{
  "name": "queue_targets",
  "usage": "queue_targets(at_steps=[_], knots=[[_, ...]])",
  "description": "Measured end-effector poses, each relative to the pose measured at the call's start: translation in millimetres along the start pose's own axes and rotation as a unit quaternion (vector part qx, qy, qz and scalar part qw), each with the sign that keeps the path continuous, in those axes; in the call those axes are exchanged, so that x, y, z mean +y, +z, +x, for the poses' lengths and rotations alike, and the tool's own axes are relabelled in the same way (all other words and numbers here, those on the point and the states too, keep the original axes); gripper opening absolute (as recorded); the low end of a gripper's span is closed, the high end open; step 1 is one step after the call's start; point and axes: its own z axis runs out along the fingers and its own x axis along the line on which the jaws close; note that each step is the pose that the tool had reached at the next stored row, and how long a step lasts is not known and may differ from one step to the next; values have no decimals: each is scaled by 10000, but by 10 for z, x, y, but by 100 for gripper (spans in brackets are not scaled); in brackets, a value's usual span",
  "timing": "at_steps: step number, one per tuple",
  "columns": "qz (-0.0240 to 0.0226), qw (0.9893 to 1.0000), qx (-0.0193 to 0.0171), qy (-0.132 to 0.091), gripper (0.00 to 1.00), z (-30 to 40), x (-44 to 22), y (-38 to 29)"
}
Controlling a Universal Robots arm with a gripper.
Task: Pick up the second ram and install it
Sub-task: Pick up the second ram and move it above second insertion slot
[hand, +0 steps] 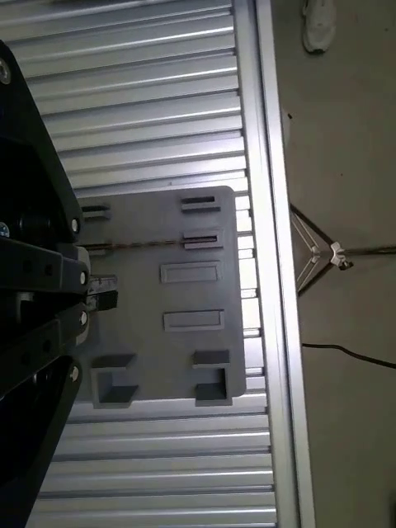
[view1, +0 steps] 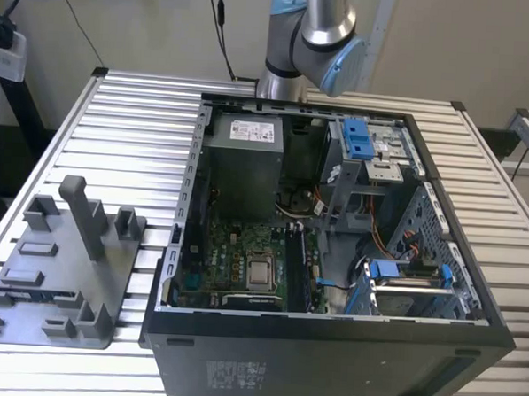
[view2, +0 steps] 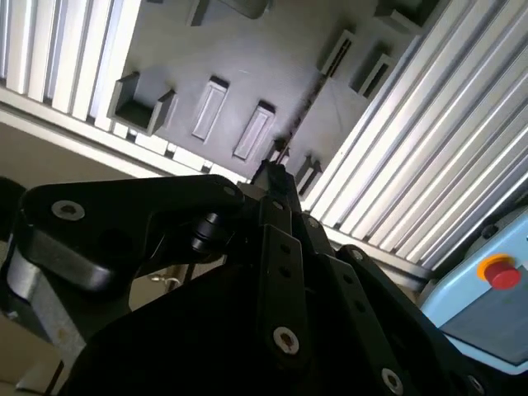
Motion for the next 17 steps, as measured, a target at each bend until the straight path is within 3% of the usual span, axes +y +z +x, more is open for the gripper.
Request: queue_targets(at_steps=[7, 15, 17], knots=[[0, 10000, 1, -1, 12, 0, 0, -1], [0, 10000, 1, -3, 42, 0, 0, -1], [-7, 10000, 2, -8, 42, 4, -2, -2]])
